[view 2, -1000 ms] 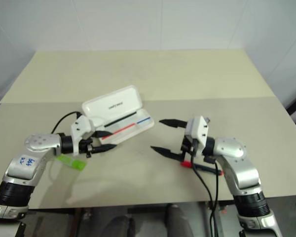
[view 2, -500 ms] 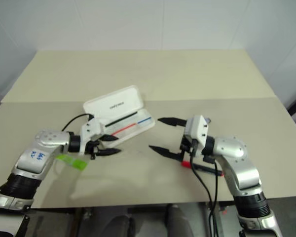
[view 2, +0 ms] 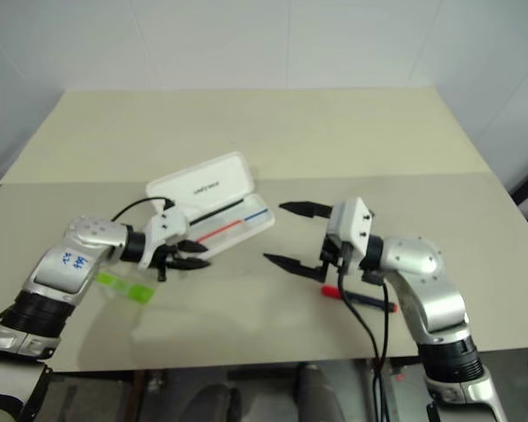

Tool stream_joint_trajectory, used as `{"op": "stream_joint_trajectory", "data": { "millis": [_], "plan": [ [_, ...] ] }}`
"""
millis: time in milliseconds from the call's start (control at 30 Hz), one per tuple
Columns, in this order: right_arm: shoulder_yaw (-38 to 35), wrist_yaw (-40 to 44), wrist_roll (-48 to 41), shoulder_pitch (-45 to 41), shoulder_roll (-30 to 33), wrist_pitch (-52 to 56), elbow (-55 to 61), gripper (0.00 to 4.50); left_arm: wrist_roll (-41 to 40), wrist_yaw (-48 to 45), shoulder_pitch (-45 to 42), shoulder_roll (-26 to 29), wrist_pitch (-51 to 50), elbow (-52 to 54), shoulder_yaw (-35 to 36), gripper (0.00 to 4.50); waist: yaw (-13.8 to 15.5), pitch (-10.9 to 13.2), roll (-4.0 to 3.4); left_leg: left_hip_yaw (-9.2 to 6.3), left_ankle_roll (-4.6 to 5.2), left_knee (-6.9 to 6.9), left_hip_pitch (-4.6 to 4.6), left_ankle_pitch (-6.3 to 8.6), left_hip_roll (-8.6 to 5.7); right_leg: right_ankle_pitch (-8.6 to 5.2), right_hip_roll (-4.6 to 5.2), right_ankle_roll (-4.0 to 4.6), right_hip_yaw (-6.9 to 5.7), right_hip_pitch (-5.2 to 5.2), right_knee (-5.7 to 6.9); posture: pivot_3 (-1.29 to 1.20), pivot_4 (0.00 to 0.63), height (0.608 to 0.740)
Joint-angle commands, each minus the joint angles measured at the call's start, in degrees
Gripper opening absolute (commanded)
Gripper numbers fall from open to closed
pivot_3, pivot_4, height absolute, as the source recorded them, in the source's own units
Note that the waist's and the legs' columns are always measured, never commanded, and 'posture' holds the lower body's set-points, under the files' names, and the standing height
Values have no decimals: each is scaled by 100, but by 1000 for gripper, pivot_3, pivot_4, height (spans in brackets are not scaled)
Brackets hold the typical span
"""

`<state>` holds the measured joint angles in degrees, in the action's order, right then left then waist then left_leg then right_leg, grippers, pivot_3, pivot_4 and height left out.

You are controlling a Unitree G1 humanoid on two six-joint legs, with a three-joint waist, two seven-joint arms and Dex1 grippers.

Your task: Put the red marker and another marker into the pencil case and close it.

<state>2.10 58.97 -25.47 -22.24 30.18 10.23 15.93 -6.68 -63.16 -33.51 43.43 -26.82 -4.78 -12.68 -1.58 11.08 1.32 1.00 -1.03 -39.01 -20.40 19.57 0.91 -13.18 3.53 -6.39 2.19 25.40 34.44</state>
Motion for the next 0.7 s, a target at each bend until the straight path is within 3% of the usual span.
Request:
{"op": "stream_joint_trajectory", "data": {
  "millis": [33,67,400,700],
  "plan": [
    [-61,113,-193,-150,105,33,217,4500,68,-144,-26,16,168,193,-111,266,6,0,0,0,0,1,0,0,0,0,0,0,0,0,-1,0,150,740],
    [-54,149,-210,-164,136,49,211,4500,55,-191,9,6,214,242,-120,17,18,0,0,-1,0,1,0,0,0,0,0,0,0,0,0,0,150,740],
    [-175,520,-422,-88,572,316,216,4500,-212,-373,454,-197,676,858,-12,17,148,0,0,-5,4,0,-7,1,-2,0,2,0,-1,-1,-11,0,150,740],
    [-351,483,-550,-79,812,410,243,4500,-324,-1180,505,-240,1686,839,-190,17,135,0,0,-6,5,-2,-13,1,-1,0,1,-1,-4,-1,-32,0,150,740]
  ]
}}
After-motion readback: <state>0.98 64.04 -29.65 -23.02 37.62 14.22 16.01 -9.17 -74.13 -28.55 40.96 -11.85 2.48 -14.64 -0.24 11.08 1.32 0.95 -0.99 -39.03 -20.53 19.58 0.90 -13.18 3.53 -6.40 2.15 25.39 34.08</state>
